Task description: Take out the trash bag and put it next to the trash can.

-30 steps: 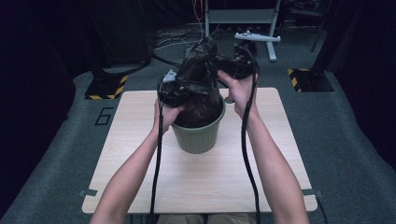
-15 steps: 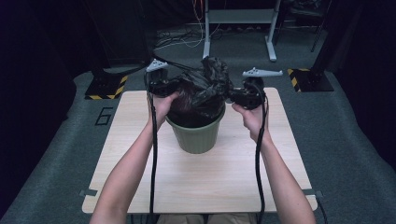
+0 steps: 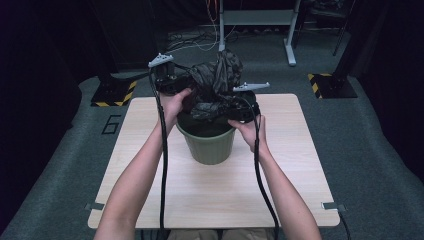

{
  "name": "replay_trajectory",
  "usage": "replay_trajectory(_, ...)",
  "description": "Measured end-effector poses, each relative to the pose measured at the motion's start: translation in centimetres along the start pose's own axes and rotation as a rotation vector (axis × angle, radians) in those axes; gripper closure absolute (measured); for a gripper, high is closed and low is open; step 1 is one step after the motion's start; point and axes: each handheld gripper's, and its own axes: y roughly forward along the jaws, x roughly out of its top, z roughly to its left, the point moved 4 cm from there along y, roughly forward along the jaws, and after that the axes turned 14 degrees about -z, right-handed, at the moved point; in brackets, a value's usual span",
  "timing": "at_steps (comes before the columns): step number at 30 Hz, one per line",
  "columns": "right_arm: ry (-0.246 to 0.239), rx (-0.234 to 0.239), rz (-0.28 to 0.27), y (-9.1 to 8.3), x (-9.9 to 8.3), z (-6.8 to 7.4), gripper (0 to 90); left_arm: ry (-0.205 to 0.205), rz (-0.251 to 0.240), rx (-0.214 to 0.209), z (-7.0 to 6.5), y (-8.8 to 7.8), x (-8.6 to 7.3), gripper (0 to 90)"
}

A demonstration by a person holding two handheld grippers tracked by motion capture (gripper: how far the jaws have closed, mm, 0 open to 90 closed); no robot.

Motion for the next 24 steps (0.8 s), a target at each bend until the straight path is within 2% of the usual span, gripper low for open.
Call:
replay_trajectory(1, -0.016, -0.009, -0.008, -0.4, 0.1, 0.0, 58.1, -0.002, -0.002, 0.004, 0.1, 0.0, 0.2, 90.0)
replay_trajectory(5, -0.027, -0.028, -0.042, -2.4, 0.6, -0.2, 45.3, -0.004, -0.028, 0.022, 0.6, -0.2, 0.8, 90.0)
replay_trajectory(9, -0.035, -0.046, -0.073, -4.2, 0.7, -0.5, 39.2, -0.006, -0.049, 0.038, 1.1, -0.6, 1.4, 90.0)
replay_trajectory(16, -0.012, -0.06, -0.086, -6.6, 0.1, -1.5, 31.7, 0.015, -0.07, 0.062, 1.6, -1.0, 1.9, 90.0)
replay_trajectory(24, -0.039, -0.085, -0.078, -8.4, 0.6, -1.7, 29.3, 0.033, -0.082, 0.107, 2.6, -1.5, 2.3, 90.0)
